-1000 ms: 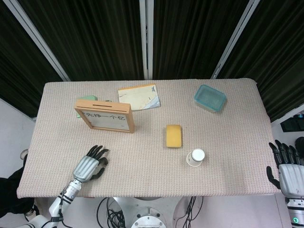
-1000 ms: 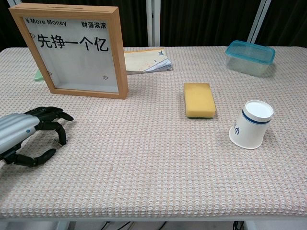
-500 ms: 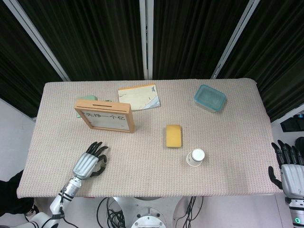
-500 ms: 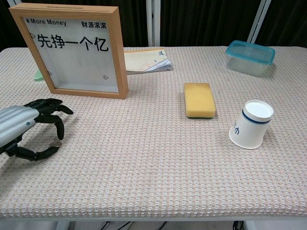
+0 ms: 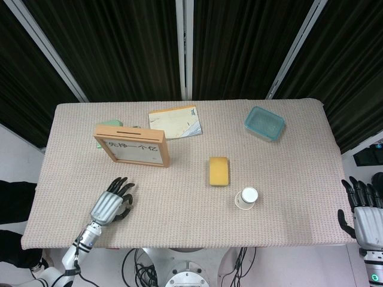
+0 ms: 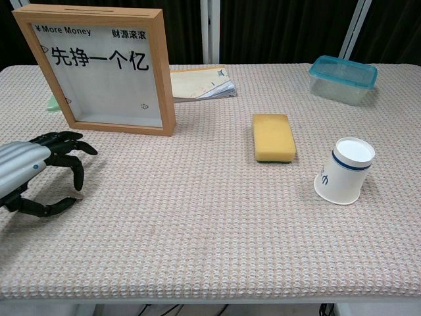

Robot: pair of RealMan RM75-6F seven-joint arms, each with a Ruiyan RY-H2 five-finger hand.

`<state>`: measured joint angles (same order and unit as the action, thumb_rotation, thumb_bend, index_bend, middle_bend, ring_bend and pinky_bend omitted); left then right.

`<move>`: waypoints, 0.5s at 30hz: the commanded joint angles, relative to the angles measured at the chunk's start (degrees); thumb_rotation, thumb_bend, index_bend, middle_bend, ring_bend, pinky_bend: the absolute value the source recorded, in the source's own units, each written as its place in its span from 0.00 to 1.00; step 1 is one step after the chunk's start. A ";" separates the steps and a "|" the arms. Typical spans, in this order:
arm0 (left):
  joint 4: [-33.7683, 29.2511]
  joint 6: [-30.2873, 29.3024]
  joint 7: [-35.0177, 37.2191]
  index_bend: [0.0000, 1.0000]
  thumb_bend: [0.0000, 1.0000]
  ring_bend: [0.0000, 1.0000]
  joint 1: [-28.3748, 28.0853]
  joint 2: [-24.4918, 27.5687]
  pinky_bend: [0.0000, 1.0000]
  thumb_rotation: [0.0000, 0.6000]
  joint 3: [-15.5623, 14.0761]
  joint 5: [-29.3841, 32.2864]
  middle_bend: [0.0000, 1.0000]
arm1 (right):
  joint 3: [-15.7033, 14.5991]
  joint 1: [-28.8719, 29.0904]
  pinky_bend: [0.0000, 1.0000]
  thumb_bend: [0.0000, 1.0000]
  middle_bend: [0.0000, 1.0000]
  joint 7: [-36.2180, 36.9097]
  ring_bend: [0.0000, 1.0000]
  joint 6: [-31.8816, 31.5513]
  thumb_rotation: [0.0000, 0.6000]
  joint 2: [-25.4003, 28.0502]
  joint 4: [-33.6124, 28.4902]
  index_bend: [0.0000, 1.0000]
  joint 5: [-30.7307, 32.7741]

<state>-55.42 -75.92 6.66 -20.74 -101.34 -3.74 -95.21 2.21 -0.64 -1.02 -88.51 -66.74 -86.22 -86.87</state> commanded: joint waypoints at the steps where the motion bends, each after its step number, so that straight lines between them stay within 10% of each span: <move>1: 0.06 -0.09 -0.03 0.53 0.35 0.00 0.00 -0.03 0.08 1.00 0.03 0.08 0.16 | 0.01 -0.01 0.00 0.45 0.00 0.06 0.00 0.03 1.00 0.03 0.02 0.00 0.02; 15: -0.98 0.58 -0.29 0.59 0.37 0.00 -0.23 0.20 0.08 1.00 0.24 0.95 0.18 | 0.04 -0.12 0.00 0.45 0.00 0.31 0.00 0.04 1.00 0.26 -0.07 0.00 0.10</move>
<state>-56.35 -75.33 6.34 -20.96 -101.17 -3.53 -94.30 2.25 -0.75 -0.71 -88.46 -66.49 -86.28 -86.77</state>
